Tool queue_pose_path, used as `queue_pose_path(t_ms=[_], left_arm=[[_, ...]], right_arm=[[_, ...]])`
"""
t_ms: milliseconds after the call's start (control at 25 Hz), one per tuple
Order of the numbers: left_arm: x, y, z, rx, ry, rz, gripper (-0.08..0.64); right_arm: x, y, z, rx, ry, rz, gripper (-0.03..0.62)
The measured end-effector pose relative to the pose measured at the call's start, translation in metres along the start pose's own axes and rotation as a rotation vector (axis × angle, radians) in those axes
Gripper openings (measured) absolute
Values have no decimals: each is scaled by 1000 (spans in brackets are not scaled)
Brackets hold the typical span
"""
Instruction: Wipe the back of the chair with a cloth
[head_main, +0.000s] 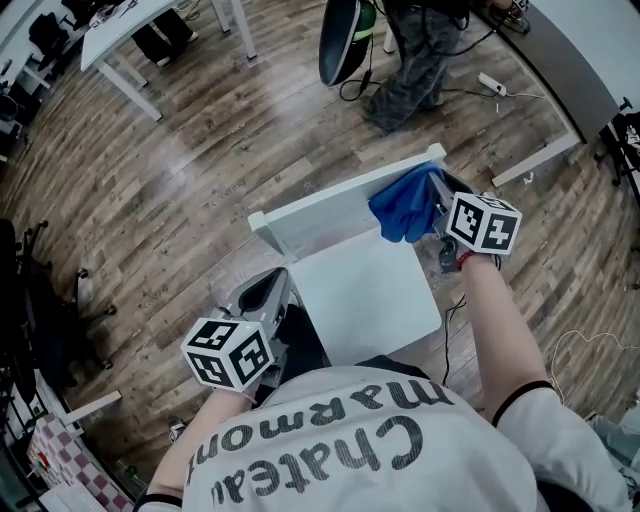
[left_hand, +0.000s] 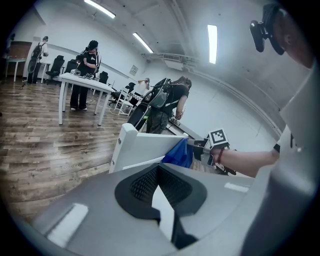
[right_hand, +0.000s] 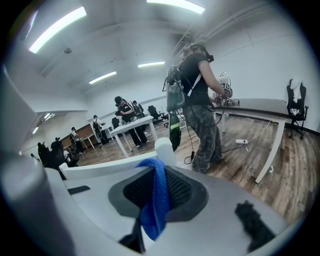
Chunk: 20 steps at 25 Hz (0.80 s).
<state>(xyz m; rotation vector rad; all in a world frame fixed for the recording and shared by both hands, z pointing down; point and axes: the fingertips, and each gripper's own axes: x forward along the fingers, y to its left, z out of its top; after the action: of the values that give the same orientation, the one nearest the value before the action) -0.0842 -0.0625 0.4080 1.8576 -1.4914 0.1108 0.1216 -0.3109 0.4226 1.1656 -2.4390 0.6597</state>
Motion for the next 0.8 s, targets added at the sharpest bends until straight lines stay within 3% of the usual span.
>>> queue_pose_path(t_ms=[400,600,800], left_arm=[[-9,18,-5,-50,-29,32,6],[-7,26,-2,-74,-50,30,6],[-6,29,-10,-95,-45,21,6]], right_arm=[[-4,-1,-2,48,-20,-26,71],[1,27,-16,82,-32,-10,69],[3,83,-48,32,29,40,69]])
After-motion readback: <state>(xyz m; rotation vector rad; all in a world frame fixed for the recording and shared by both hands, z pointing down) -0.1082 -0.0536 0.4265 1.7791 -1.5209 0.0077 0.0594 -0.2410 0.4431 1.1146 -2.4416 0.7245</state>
